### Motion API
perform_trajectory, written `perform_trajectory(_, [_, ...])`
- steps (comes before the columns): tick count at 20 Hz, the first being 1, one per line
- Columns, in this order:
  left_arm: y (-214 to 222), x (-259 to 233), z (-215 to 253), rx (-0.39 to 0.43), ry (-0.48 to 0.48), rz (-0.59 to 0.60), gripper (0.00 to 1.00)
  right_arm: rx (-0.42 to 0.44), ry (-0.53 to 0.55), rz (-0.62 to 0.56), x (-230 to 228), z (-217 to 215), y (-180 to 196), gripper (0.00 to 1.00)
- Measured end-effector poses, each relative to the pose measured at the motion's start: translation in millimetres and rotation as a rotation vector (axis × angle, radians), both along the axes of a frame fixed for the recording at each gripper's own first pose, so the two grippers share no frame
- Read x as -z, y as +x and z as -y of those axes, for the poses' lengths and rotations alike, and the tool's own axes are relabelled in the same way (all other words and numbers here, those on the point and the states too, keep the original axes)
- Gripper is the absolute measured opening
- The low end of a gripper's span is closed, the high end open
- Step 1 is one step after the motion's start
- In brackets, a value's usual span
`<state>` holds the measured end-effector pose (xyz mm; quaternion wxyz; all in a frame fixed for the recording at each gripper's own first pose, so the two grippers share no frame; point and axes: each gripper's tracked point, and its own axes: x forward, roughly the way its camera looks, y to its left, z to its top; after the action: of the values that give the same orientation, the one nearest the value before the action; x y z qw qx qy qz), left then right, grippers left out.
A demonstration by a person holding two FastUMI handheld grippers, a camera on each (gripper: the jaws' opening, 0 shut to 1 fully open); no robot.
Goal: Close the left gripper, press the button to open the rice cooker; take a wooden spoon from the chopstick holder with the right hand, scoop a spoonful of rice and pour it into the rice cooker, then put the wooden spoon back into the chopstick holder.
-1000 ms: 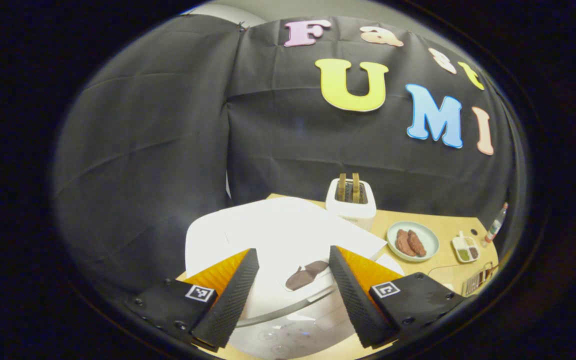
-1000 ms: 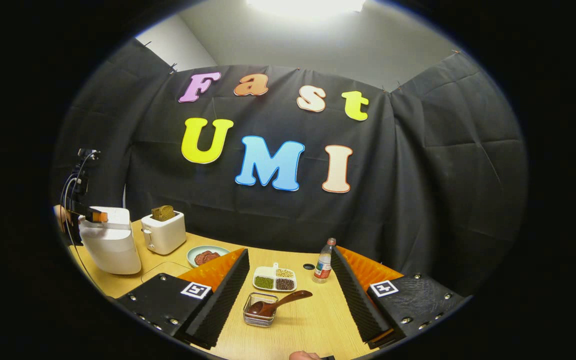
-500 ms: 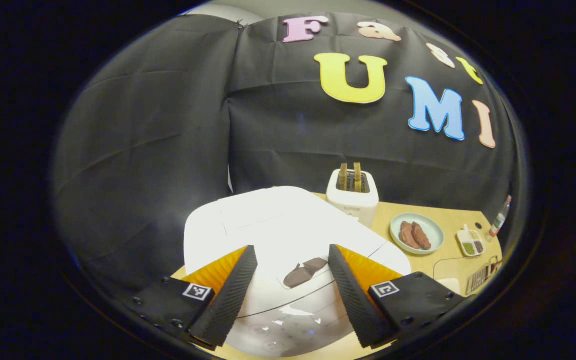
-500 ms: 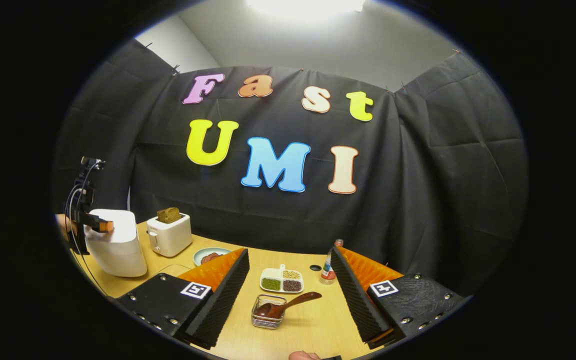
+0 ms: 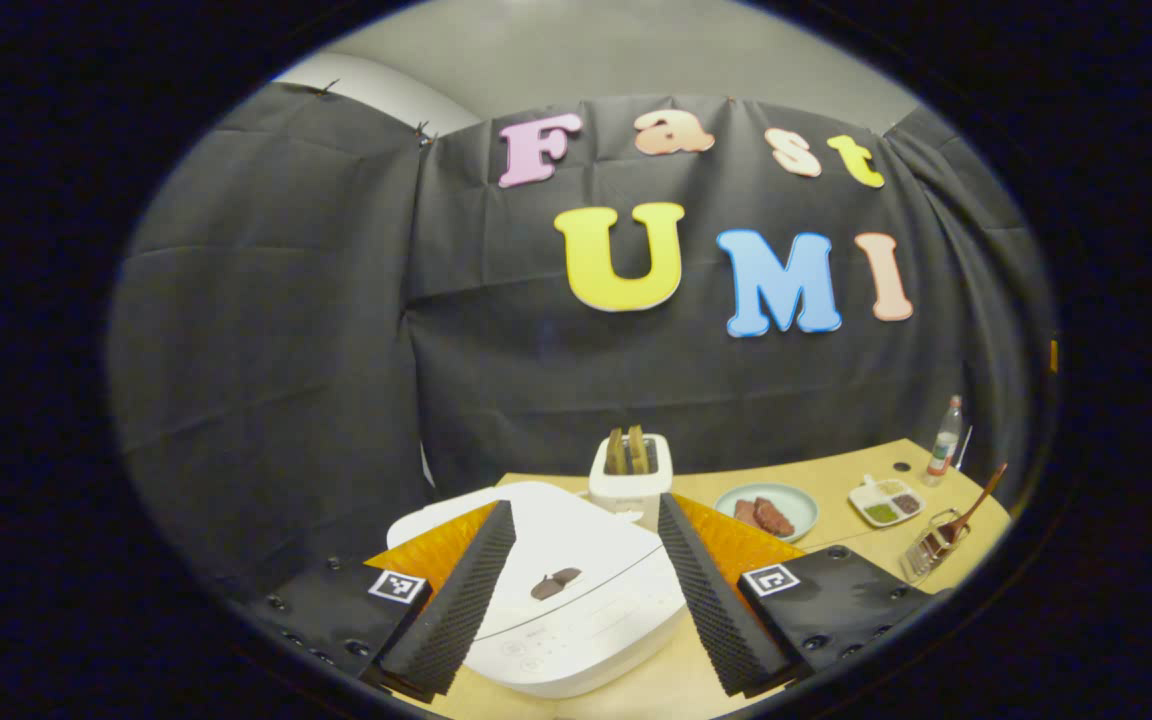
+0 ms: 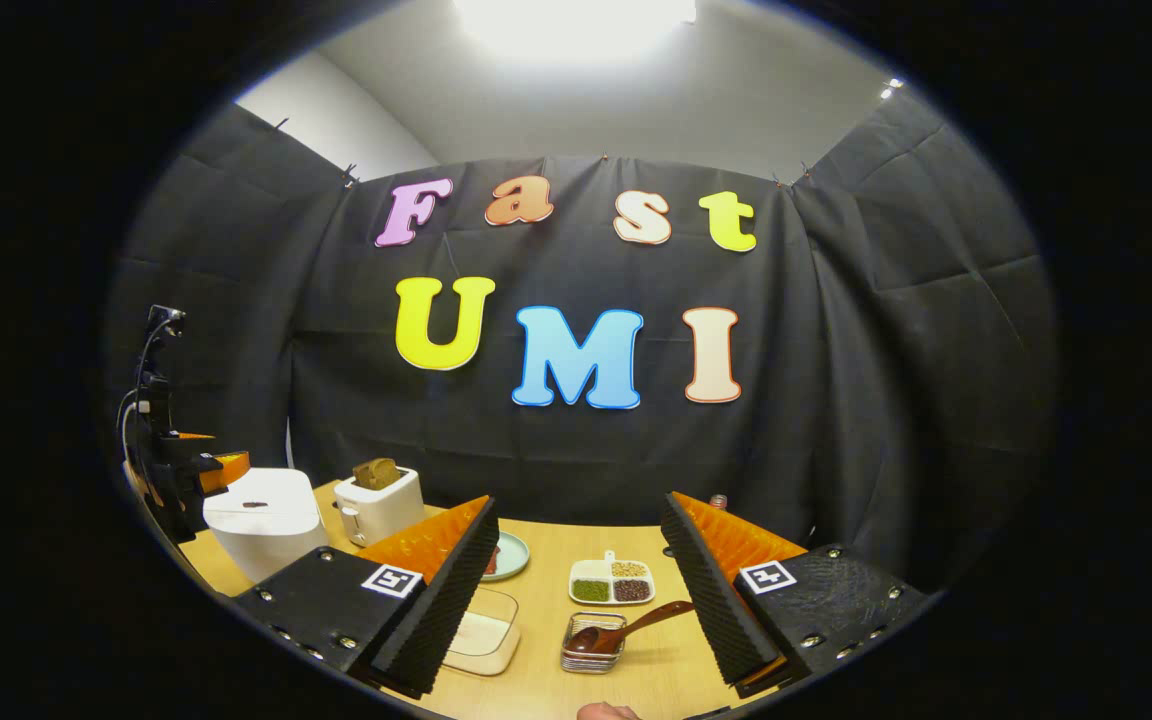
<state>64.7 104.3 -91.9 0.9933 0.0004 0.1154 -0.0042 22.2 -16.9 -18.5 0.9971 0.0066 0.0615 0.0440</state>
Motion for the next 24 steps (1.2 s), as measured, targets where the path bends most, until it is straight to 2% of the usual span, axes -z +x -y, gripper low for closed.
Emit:
perform_trajectory(8, [-85, -77, 16, -0.011, -0.125, 0.157, 0.99, -0.046, -0.024, 0.069, -9, -29, -32, 0.99])
perform_trajectory(13, [-124, -98, 16, -0.019, -0.107, 0.232, 1.0, -0.067, 0.023, 0.062, -9, -39, -40, 1.0])
perform_trajectory(14, [-128, -103, 19, -0.012, -0.105, 0.243, 0.97, -0.069, 0.027, 0.067, -11, -39, -40, 1.0])
perform_trajectory(18, [-140, -100, 15, -0.016, -0.101, 0.247, 1.0, -0.078, 0.045, 0.079, -16, -43, -37, 0.99])
perform_trajectory(23, [-150, -100, 8, -0.025, -0.11, 0.249, 0.98, -0.082, 0.045, 0.097, -21, -45, -41, 0.99])
perform_trajectory(24, [-152, -101, 8, -0.023, -0.108, 0.251, 1.0, -0.079, 0.045, 0.098, -20, -44, -42, 0.99])
